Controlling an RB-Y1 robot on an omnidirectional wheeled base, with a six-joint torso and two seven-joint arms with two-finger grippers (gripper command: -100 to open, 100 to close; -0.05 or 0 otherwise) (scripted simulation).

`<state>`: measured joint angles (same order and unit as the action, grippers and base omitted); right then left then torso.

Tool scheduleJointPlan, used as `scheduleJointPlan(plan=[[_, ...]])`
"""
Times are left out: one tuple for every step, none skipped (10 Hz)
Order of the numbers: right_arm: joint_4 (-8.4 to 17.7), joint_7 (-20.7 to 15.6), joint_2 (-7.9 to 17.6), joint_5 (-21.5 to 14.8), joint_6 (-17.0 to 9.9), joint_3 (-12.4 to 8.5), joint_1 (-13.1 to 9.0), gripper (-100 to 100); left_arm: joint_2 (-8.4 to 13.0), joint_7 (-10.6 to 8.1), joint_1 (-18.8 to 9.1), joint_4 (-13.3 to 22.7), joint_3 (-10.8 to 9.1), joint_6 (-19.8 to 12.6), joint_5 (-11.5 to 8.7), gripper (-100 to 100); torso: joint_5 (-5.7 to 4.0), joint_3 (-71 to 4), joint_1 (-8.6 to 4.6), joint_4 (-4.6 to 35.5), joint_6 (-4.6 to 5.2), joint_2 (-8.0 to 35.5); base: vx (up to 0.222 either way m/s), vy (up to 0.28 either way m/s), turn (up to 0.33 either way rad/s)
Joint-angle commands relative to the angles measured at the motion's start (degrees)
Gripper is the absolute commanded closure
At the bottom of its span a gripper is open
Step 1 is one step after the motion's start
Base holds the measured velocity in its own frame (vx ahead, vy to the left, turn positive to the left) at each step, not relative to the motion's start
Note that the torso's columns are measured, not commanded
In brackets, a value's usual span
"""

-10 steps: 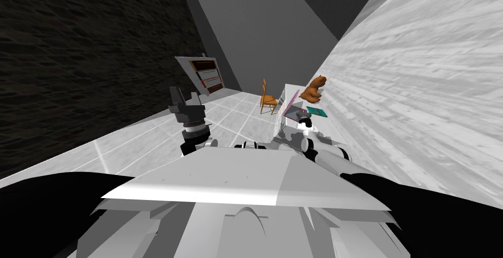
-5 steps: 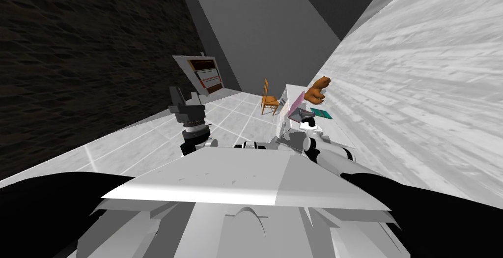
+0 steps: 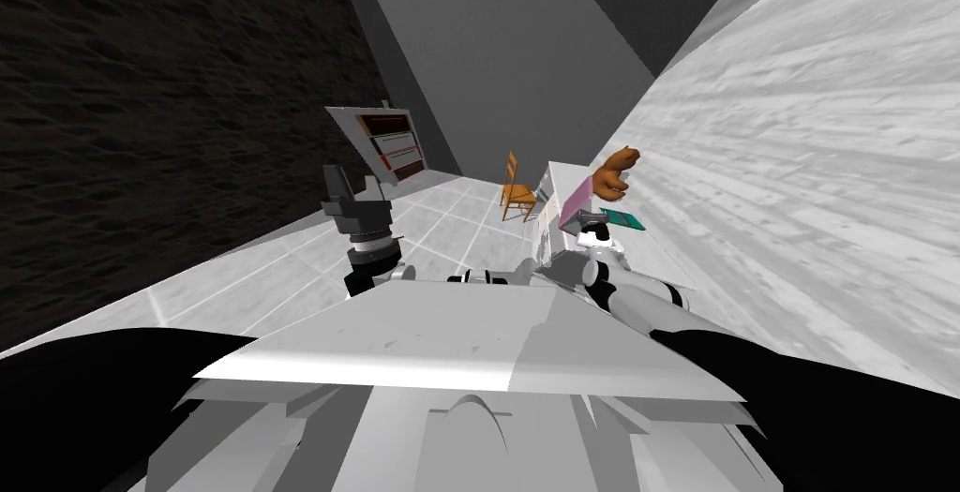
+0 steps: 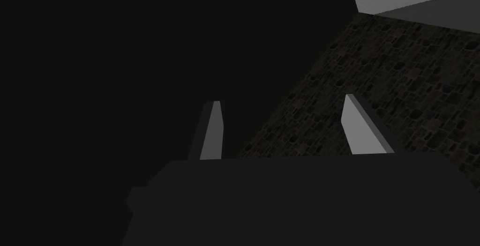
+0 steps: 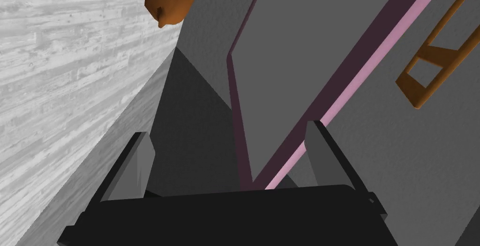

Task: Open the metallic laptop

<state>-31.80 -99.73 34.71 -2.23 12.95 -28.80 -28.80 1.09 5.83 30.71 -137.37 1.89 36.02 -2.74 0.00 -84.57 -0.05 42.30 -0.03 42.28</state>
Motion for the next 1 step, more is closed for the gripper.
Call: scheduleJointPlan(plan=[[-0.1, -2.7, 0.5, -0.2, -0.8, -1.2, -0.2, -100, 0.0, 0.00, 0.0, 0.0, 0.00, 0.0, 0.0, 0, -0.01, 0.0, -0.03, 0.0, -0.01, 0.0, 0.087, 0.082, -0.027]])
